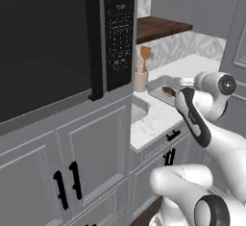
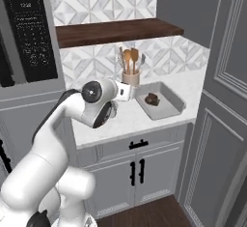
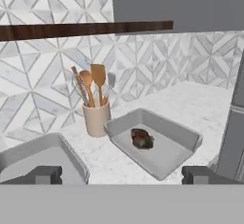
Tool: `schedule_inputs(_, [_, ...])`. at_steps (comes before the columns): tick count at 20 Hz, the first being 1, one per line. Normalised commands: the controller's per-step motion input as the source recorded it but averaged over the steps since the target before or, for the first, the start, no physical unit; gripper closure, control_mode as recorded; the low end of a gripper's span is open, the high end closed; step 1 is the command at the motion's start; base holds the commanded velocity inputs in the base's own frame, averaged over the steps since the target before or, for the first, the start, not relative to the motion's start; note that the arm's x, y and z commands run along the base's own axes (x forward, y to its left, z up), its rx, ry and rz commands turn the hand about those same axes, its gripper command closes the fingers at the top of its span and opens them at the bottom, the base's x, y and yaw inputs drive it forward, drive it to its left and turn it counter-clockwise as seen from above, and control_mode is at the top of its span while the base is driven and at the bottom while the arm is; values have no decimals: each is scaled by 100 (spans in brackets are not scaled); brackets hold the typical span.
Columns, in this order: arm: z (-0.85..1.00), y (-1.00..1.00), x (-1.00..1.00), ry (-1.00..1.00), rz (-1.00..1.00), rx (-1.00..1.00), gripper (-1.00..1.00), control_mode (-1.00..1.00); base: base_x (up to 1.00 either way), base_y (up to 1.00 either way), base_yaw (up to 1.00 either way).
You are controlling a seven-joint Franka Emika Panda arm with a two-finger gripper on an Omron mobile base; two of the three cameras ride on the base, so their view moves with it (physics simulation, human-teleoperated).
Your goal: Place one lime and one steak in each tupperware on the nearby counter, to pack two identical lunches.
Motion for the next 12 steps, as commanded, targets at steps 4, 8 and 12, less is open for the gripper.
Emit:
schedule_inputs(4, [0,0,0,0,0,0,-100,100,-100,-4,-16])
schedule_inputs(8, [0,0,0,0,0,0,-100,100,-100,0,-27])
schedule_inputs(12, [0,0,0,0,0,0,-100,100,-100,0,-40])
